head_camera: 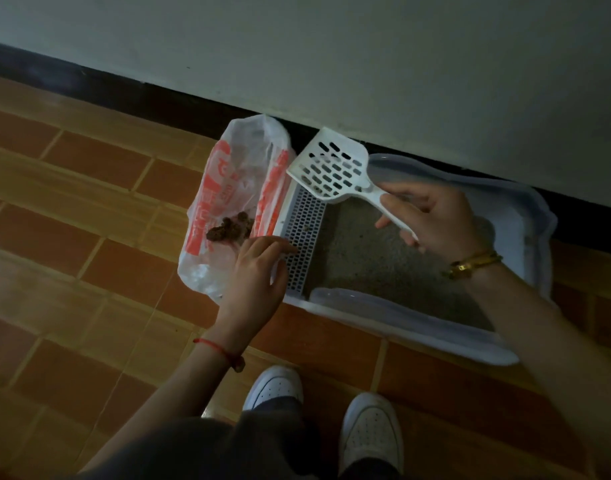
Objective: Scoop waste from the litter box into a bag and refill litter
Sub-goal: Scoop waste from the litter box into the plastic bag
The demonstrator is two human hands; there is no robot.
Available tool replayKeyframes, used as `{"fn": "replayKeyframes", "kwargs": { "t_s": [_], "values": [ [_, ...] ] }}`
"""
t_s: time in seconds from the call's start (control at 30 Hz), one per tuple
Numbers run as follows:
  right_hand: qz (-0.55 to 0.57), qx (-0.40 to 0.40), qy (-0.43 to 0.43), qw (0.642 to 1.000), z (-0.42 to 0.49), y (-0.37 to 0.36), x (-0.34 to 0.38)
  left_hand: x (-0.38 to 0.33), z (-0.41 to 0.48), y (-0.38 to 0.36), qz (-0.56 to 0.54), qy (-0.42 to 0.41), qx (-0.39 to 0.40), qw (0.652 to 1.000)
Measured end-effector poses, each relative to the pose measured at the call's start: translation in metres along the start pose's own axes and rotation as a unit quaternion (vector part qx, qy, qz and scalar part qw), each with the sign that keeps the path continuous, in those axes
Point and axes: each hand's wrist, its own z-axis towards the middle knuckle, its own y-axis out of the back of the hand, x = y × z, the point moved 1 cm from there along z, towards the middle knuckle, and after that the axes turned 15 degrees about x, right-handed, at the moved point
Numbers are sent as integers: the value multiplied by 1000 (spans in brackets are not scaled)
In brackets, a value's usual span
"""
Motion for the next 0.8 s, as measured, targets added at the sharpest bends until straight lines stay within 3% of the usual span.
{"fn": "replayKeyframes", "kwargs": {
  "t_s": [0.2, 0.47, 0.8],
  "values": [
    [55, -34, -68, 996, -44, 23, -38, -14, 15, -8, 23, -22, 26, 999],
    [36, -83, -130, 987, -77, 41, -87, -36, 28, -21, 45, -41, 39, 997],
    [-44, -24, -177, 983, -68, 37, -120, -35, 28, -32, 60, -36, 54, 996]
  ]
}}
